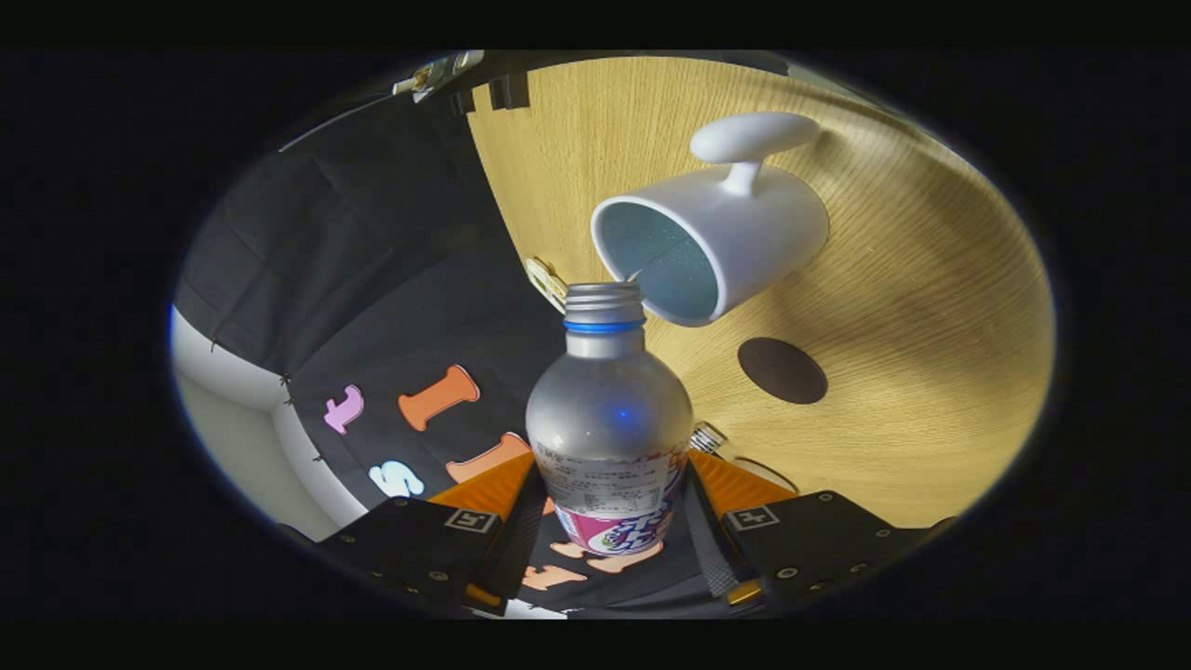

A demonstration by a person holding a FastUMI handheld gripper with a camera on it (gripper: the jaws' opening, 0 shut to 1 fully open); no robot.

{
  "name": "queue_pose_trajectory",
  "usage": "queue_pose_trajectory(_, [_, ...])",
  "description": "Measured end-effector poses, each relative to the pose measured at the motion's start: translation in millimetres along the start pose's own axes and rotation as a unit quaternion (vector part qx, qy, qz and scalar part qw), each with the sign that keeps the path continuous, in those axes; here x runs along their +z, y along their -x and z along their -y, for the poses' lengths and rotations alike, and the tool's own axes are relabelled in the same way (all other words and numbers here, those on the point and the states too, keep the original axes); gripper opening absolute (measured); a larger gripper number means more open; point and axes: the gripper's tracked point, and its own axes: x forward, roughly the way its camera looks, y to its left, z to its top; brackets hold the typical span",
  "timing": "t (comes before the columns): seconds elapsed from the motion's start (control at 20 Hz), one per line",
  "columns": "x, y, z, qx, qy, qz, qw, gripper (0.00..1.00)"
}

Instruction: Take the bottle from table, then pour the juice into the cup, finally place the bottle on the coaster

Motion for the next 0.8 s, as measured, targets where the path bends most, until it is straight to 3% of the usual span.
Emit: queue_pose_trajectory(0.8, [1.8,1.8,-10.3,0.015,-0.055,0.002,0.998,0.75])
